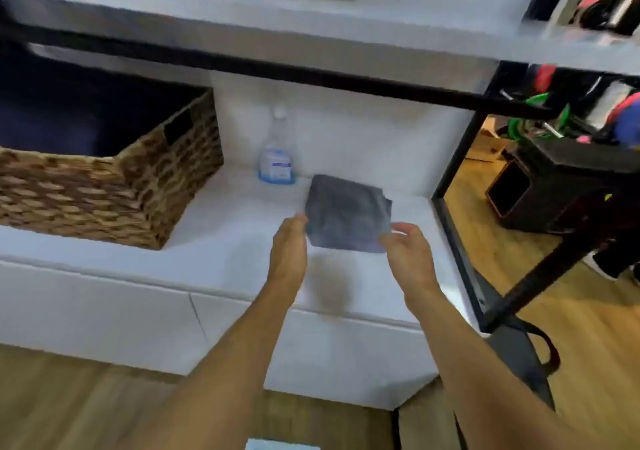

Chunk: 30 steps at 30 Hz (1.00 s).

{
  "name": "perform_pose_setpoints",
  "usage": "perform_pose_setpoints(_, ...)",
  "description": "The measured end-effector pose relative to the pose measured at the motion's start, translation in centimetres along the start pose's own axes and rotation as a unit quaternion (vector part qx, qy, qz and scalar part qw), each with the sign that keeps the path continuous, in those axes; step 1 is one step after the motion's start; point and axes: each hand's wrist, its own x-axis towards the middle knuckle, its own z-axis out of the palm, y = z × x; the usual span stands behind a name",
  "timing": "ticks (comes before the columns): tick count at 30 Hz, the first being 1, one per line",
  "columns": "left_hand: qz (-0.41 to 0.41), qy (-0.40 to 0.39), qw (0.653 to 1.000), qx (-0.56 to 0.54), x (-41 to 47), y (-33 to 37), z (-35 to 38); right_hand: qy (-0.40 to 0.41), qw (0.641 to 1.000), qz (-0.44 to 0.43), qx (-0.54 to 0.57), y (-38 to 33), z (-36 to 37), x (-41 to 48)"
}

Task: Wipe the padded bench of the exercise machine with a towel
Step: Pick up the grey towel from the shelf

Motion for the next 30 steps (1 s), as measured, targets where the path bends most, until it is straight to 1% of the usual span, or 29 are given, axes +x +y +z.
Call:
perform_pose_setpoints(3,0.03,0.029,0.999,0.025,6.3,-2.0,2.2,0.03,0.997,-0.021,-0.061,2.7,2.1,6.6)
perform_pose_setpoints(5,0.025,0.036,0.998,0.04,10.0,-2.7,3.4,0.034,0.997,0.005,-0.065,3.9,3.5,10.4)
perform_pose_setpoints(8,0.027,0.048,0.991,0.125,14.1,-2.9,4.7,0.051,0.995,0.032,-0.085,4.8,4.8,13.9)
perform_pose_setpoints(9,0.027,0.043,0.987,0.154,15.2,-2.8,5.1,0.054,0.995,0.044,-0.069,4.9,5.0,14.8)
perform_pose_setpoints(11,0.008,0.015,0.983,0.184,16.2,-2.3,5.6,0.035,0.996,0.075,-0.016,4.3,5.1,15.7)
perform_pose_setpoints(12,-0.004,-0.001,0.982,0.186,16.4,-2.0,5.7,0.009,0.995,0.098,0.007,3.8,5.1,15.8)
perform_pose_setpoints(13,-0.02,-0.014,0.983,0.183,16.2,-1.8,5.4,-0.016,0.992,0.125,0.018,3.2,5.0,15.3)
perform_pose_setpoints(15,-0.048,-0.029,0.986,0.159,15.0,-1.4,4.2,-0.039,0.983,0.177,0.029,2.1,4.5,13.4)
perform_pose_setpoints(17,-0.066,-0.034,0.987,0.142,11.8,-0.4,2.6,-0.046,0.975,0.208,0.066,0.8,3.7,10.2)
perform_pose_setpoints(20,-0.057,-0.039,0.993,0.095,4.4,2.1,-0.3,-0.042,0.969,0.209,0.126,-1.8,1.9,2.8)
perform_pose_setpoints(24,-0.028,-0.081,0.996,0.03,-7.4,7.3,-4.3,-0.028,0.972,0.159,0.168,-7.6,-3.3,-8.9)
perform_pose_setpoints(26,-0.016,-0.118,0.993,0.007,-14.1,10.9,-6.2,-0.023,0.972,0.137,0.191,-11.4,-7.2,-15.7)
perform_pose_setpoints(28,0.026,-0.142,0.99,0.01,-20.6,14.6,-7.3,-0.024,0.967,0.107,0.228,-14.7,-11.2,-21.7)
perform_pose_setpoints(30,0.079,-0.136,0.987,0.02,-26.4,18.6,-7.9,-0.021,0.961,0.072,0.264,-18.0,-15.2,-27.1)
